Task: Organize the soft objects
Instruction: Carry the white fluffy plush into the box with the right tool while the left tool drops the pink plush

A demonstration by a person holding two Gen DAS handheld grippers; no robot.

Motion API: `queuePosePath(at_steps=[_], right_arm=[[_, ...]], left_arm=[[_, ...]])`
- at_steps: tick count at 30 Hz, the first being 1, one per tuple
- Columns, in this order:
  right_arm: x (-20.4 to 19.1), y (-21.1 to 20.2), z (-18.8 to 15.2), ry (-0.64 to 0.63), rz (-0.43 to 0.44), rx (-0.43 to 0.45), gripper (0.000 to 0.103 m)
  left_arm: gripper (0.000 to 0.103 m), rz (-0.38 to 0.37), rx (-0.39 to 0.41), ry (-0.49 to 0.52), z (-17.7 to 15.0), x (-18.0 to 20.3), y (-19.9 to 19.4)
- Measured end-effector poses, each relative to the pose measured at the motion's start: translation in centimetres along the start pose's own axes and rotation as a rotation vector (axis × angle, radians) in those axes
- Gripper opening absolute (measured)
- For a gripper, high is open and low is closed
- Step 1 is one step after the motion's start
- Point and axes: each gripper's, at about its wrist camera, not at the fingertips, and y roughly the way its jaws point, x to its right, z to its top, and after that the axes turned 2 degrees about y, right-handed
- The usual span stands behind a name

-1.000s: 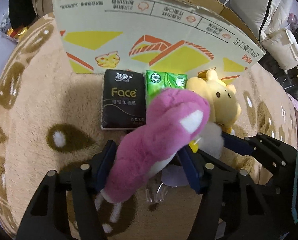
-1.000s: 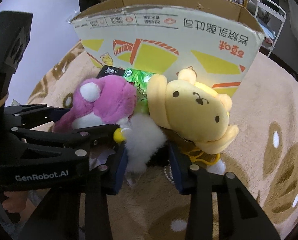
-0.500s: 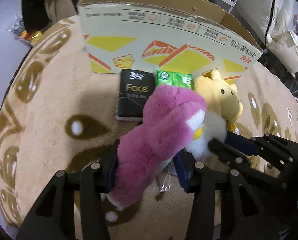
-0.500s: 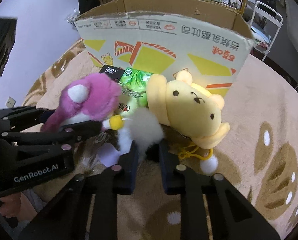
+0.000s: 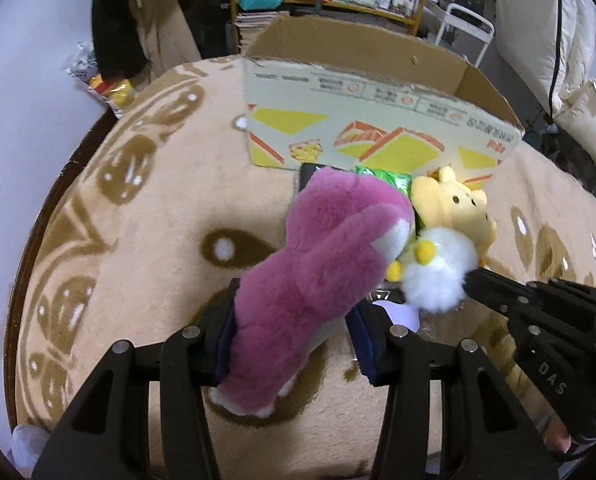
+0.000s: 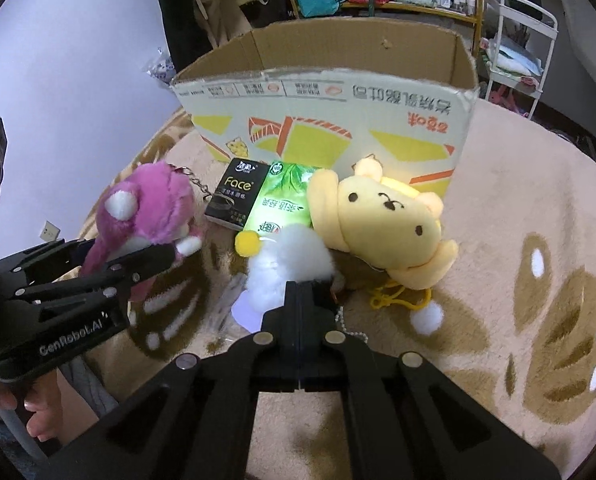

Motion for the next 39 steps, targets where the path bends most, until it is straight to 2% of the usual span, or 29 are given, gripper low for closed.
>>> queuePosePath(at_steps=[5, 13, 18, 23, 28, 34, 39], right_arm=[[0.1, -2.7, -0.2, 0.016, -0.011, 0.076, 0.000], [0.8, -7.6, 0.7, 0.046, -0.005, 0.234, 0.000], [0.9, -10.2, 2.1, 0.041, 0.007, 0.318, 0.000], [0.9, -11.2, 4.5, 0.032, 0.013, 0.376, 0.000], [1.2, -11.3, 7.5, 0.025, 0.008, 0.404, 0.000], [1.6, -11.1, 10.8, -0.015, -0.016, 0.414, 0.000], [2.0, -9.8, 12.0, -0.037, -0.020, 0.412, 0.000]], left_arm=[[0.047, 0.026, 0.069, -0.032, 0.0, -0.9, -1.5], [0.047, 0.073, 0.262, -0.061, 0.3, -1.5, -5.2], [0.047, 0.107, 0.391, -0.032, 1.2, -1.1, -7.3], [0.047, 0.124, 0.485, 0.023, 3.2, -0.2, -8.4], [0.047, 0.106, 0.499, 0.052, 6.0, 0.5, -8.0], [0.047, 0.137, 0.531, 0.103, 9.3, 1.1, -7.1], [0.047, 0.133, 0.519, 0.102, 11.5, 1.1, -5.6]])
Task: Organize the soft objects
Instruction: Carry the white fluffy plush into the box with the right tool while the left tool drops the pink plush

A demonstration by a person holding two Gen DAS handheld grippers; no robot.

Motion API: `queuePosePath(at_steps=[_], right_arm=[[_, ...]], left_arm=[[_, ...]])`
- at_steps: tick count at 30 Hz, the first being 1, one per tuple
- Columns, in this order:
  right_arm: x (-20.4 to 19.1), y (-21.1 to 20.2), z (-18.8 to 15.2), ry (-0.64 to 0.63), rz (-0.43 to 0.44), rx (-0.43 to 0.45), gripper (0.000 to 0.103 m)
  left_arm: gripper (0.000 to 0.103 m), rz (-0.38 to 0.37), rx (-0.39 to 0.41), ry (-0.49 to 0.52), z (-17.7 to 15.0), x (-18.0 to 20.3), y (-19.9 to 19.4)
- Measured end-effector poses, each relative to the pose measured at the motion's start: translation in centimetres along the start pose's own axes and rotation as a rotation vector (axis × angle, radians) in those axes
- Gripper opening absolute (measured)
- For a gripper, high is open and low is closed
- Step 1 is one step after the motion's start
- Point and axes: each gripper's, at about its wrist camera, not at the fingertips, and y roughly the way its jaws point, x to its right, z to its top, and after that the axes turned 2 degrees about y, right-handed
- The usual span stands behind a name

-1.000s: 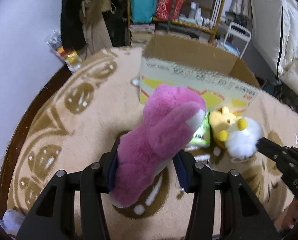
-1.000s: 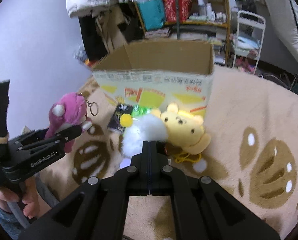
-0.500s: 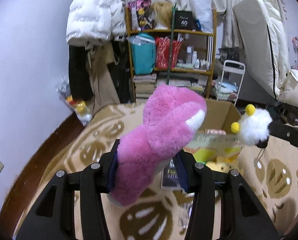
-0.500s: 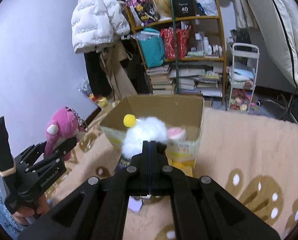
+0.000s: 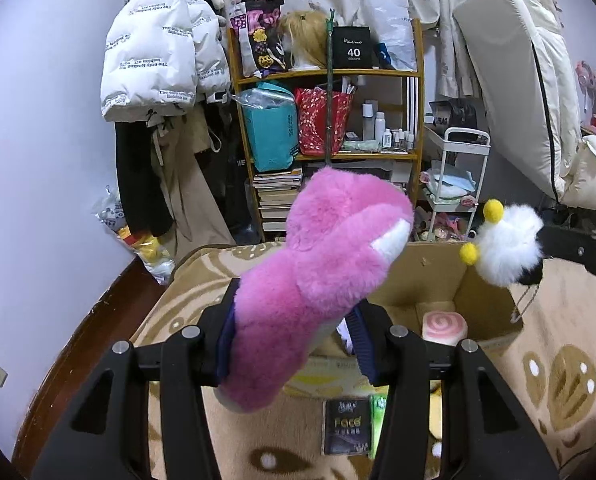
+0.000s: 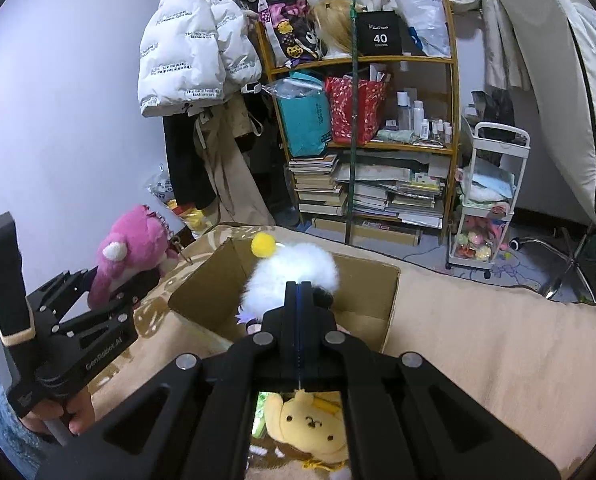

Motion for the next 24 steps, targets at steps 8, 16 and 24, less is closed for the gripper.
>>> queuePosePath(at_steps=[8, 16, 24], right_arm=[[1.4, 3.7, -1.4, 0.032, 0.033, -0.067, 0.000], [2.7, 6.3, -2.9, 0.059, 0.030, -0.128, 0.001], [3.0, 6.7, -3.5, 0.063, 0.036, -0.161, 0.001]], left_arm=[[0.048, -0.026, -0.044, 0.019, -0.4, 1.5, 3.6], [0.056, 0.005, -0.093, 0.093, -1.2, 3.2, 5.9], [0.070, -0.030, -0.103, 0.061, -1.1, 2.6, 5.7]])
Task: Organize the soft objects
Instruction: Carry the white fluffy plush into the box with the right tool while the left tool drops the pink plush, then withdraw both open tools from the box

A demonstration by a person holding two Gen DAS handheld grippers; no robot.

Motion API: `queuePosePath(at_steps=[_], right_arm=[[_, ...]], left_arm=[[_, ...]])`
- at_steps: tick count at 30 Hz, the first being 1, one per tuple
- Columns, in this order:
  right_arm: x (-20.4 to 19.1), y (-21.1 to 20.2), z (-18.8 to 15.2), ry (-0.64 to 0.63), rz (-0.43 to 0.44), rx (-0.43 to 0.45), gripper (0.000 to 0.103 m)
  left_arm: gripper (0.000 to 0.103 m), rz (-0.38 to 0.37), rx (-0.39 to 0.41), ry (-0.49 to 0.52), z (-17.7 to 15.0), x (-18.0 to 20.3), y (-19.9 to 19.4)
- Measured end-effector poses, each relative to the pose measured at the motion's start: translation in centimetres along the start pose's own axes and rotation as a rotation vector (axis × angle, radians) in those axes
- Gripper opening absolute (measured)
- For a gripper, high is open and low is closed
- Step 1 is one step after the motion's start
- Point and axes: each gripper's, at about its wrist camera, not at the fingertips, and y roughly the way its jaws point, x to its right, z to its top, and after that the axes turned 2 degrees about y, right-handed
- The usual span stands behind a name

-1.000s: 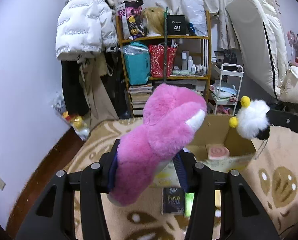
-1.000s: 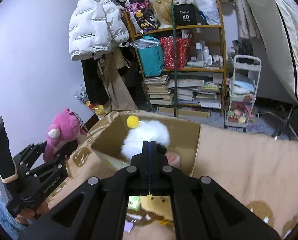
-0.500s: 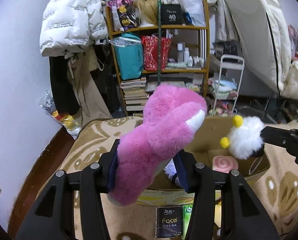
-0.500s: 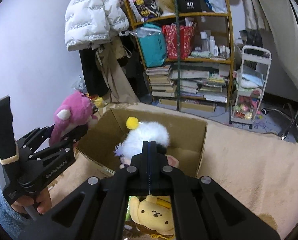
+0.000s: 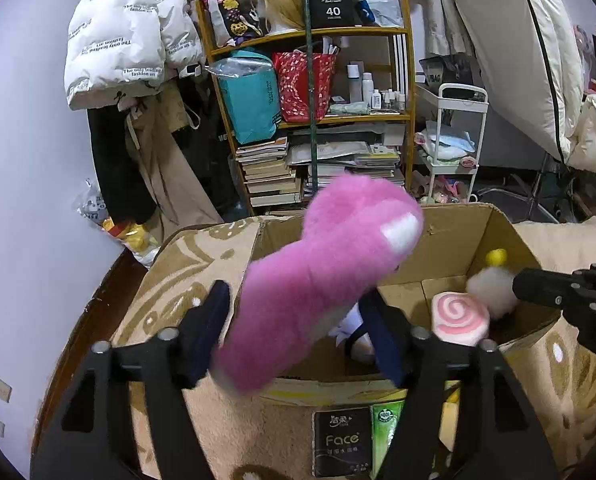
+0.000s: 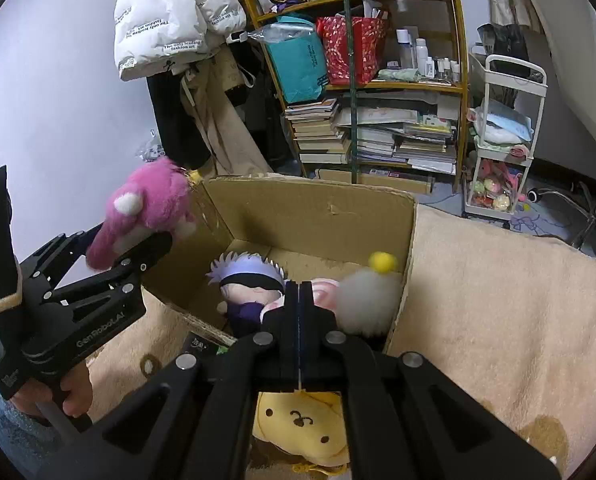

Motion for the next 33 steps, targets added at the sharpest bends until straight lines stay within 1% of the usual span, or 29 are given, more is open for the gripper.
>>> queuePosePath(at_steps=[2, 3, 7, 9, 11, 13, 15, 17, 18, 19, 20, 21, 22, 25, 33], right_arm=[[0.0, -0.1, -0.1, 0.003, -0.004, 0.000, 0.001], [0.0, -0.2, -0.1, 0.006, -0.004, 0.000, 0.002], [0.2, -1.1, -0.4, 0.019, -0.007, 0.012, 0.002], [0.3, -1.4, -0.6, 0.022, -0.012, 0.011, 0.006], [0.2, -1.9, -0.9, 0.012, -0.023, 0.010, 0.016], [0.1, -2.6, -1.2, 0.004, -0.034, 0.019, 0.042], [-0.1, -3.3, -1.5, 0.008, -0.034, 0.030, 0.053], [-0.1, -3.8, -1.8, 0.014, -0.035, 0.027, 0.059], [-0.2, -4.0, -1.9, 0.017, -0.037, 0.022, 0.066], [-0.3, -4.2, -2.1, 0.021, -0.039, 0.020, 0.076], [-0.4, -4.5, -2.2, 0.028, -0.041, 0.020, 0.081], [-0.4, -4.8, -2.4, 0.034, -0.040, 0.022, 0.090], [-0.5, -5.2, -2.7, 0.041, -0.038, 0.024, 0.096], [-0.9, -6.0, -3.3, 0.046, -0.042, 0.023, 0.102], [-2.3, -7.8, -5.5, 0.033, -0.079, 0.002, 0.103]], left_arm=[[0.078, -0.025, 0.017, -0.022, 0.1, -0.3, -0.5], [0.083, -0.026, 0.022, -0.030, 0.1, -0.4, -0.7], [0.086, -0.007, 0.034, -0.050, 0.1, -1.0, -1.6], [0.087, 0.003, 0.024, -0.058, 0.0, -1.3, -1.9], [0.087, 0.013, 0.015, -0.051, -0.4, -1.7, -2.2], [0.087, 0.032, 0.007, -0.034, -0.7, -1.9, -2.6], [0.087, 0.056, 0.000, -0.032, -1.2, -2.2, -3.2], [0.091, 0.064, -0.008, -0.046, -1.6, -2.6, -3.8], [0.096, 0.064, -0.010, -0.057, -1.8, -2.9, -4.2], [0.096, 0.065, -0.009, -0.065, -2.1, -3.1, -4.6], [0.096, 0.066, -0.010, -0.066, -2.4, -3.3, -5.1], [0.097, 0.066, -0.014, -0.065, -2.6, -3.4, -5.4], [0.097, 0.067, -0.020, -0.062, -2.9, -3.5, -5.9], [0.097, 0.068, -0.030, -0.061, -3.6, -3.7, -7.0], [0.097, 0.028, -0.084, -0.085, -6.0, -3.8, -9.7]])
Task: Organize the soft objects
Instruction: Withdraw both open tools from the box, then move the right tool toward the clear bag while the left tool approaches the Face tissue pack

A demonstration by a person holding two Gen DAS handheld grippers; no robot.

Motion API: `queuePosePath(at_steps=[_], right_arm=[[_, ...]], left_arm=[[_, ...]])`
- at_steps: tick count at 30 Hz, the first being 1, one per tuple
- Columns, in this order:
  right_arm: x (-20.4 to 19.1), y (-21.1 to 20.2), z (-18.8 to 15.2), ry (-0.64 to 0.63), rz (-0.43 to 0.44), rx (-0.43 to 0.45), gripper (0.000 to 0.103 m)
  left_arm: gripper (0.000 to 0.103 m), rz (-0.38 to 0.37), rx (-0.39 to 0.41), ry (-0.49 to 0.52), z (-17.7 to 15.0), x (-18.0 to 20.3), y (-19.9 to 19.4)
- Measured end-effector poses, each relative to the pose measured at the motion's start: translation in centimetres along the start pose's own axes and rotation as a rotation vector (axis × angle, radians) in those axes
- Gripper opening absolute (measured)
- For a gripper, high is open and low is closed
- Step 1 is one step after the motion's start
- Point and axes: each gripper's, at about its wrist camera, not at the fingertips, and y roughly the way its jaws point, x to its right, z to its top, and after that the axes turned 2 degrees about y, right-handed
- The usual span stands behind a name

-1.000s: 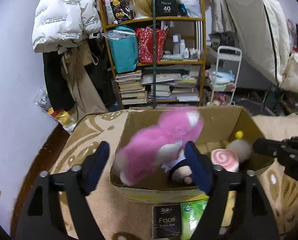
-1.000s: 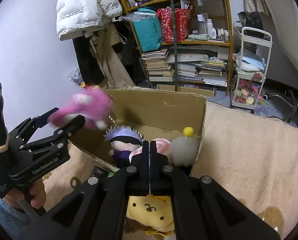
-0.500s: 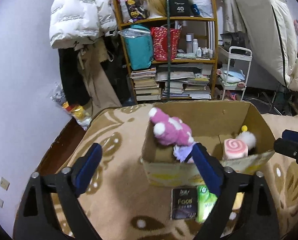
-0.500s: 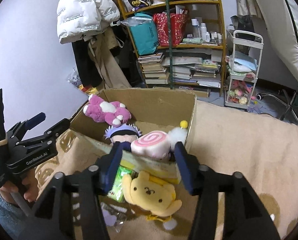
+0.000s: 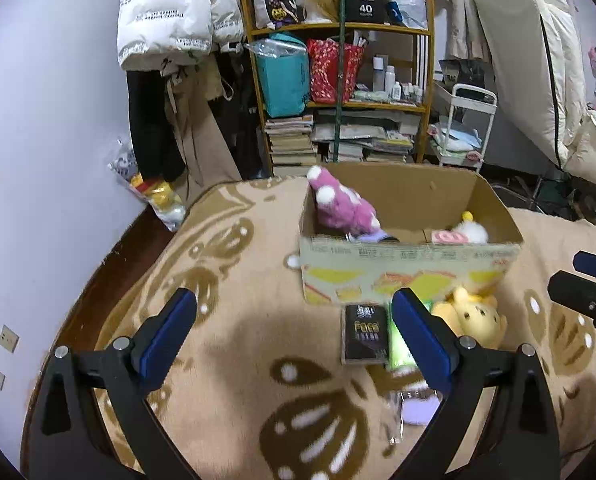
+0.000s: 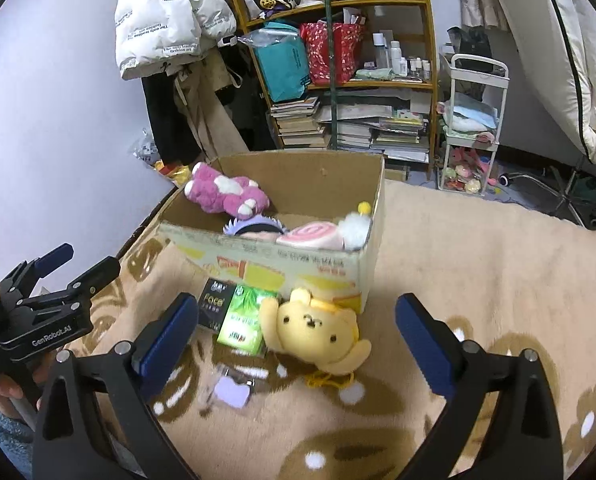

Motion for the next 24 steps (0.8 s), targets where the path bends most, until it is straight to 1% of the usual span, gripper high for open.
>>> queuePosePath(at_steps=[6, 10, 14, 18, 24], right_arm=[[-1.0, -0.7, -1.6, -0.021, -0.008, -0.018, 0.103], [-1.6, -0.4, -2.7, -0.036, -0.014, -0.035, 0.103], [-2.3, 0.1, -3.3, -0.077, -0.031, -0.046, 0.103], [-2.6, 0.8, -3.8, -0.077, -0.027, -0.064, 0.103], [-2.9, 2.7, -4.4, -0.096, -0.031, -0.103, 0.103]], left_arm=[[0.097, -0.006, -0.049, 0.007, -1.1, -0.1, -1.1], [0.097, -0.017, -0.094, -0.006, -1.8, -0.5, -1.0], [0.097, -0.031, -0.129, -0.004, -2.1, -0.8, -0.3], [0.097, -0.059, -0.159, -0.007, -2.2, -1.1, 0.7], [0.097, -0.095, -0.230, 0.000, -2.4, -0.9, 3.0]])
